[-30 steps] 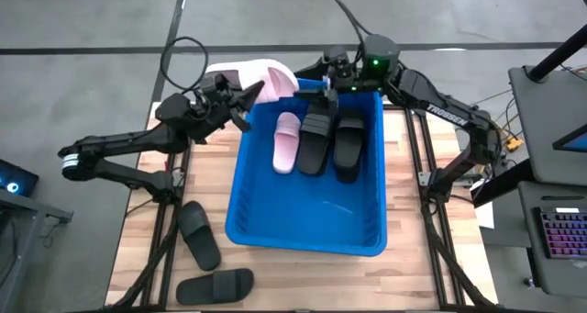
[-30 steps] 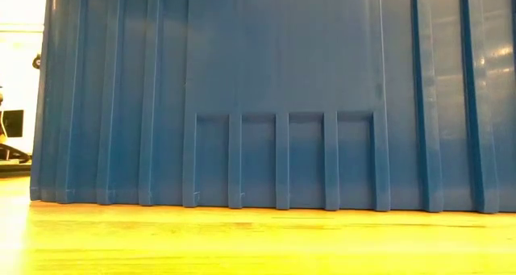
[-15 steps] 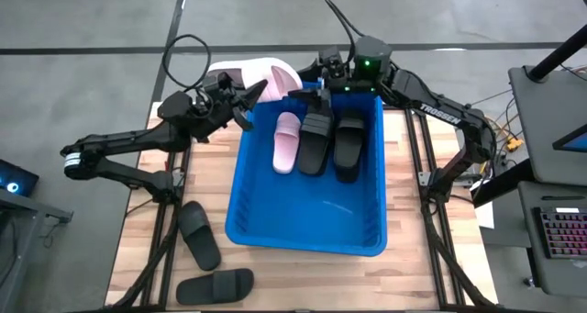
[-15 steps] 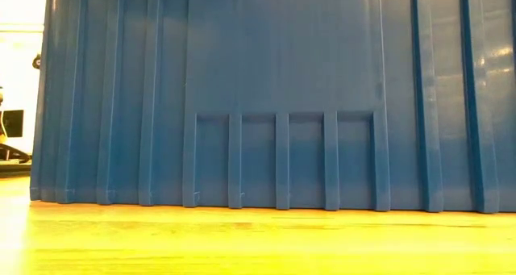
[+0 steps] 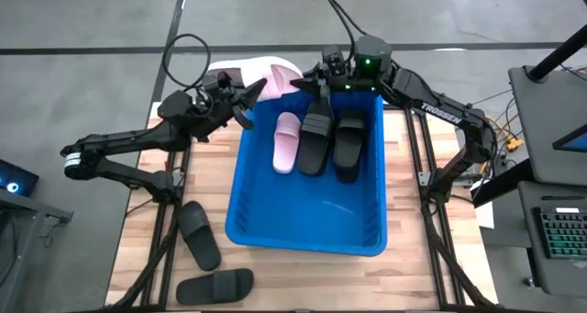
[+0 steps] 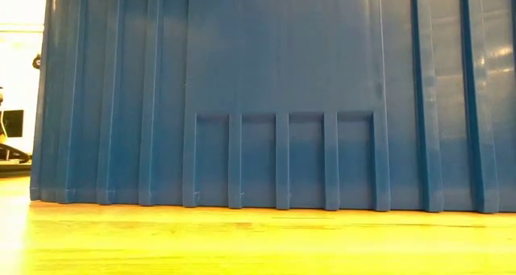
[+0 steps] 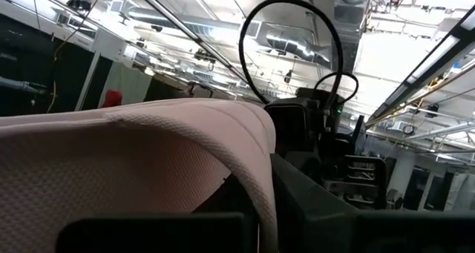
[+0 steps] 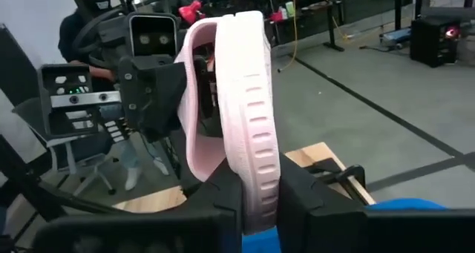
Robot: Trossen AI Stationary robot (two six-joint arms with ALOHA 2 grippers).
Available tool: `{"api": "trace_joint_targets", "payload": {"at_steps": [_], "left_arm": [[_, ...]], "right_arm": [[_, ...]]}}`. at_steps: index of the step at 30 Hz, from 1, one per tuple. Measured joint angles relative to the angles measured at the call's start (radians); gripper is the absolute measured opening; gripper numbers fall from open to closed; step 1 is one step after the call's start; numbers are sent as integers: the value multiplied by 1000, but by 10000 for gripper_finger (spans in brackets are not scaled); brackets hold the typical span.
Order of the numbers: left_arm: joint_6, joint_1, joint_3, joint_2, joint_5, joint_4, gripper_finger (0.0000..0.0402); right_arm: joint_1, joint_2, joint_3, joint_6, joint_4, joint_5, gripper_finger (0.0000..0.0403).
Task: Pick and place slides into bin
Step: Put the pink slide into the blue bin
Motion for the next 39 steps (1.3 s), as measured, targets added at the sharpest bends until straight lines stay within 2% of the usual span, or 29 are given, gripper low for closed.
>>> {"api": "trace_joint_targets", "payload": {"at_steps": [3, 6, 13, 17, 20, 24, 29, 34, 39], "left_arm": [[12, 0, 0, 1, 0, 5, 5], [97, 0, -3, -1, 4, 3, 30], [294, -2, -4, -43, 17, -18, 149], [363, -2, -3, -84, 16, -123, 215], [378, -1, 5, -129, 2, -195, 247], [440, 0, -1, -170, 0, -260, 262], [606, -5, 6, -192, 2, -337, 262], [655, -7, 4, -150, 2, -344, 262], [921, -34, 5, -74, 1, -346, 262]], "right_arm": [[0, 0, 0, 7, 2, 1, 33], [0, 0, 0, 46, -2, 0, 32], [-34, -21, 2, 123, -103, -12, 32], [-72, -28, 3, 174, -175, -21, 31], [-110, -26, -3, 175, -262, -38, 31], [-155, -27, -3, 184, -333, -56, 31], [-218, -24, -2, 285, -380, -210, 31], [-246, -18, -1, 353, -374, -297, 31], [-250, -13, -1, 411, -393, -384, 31]]}}
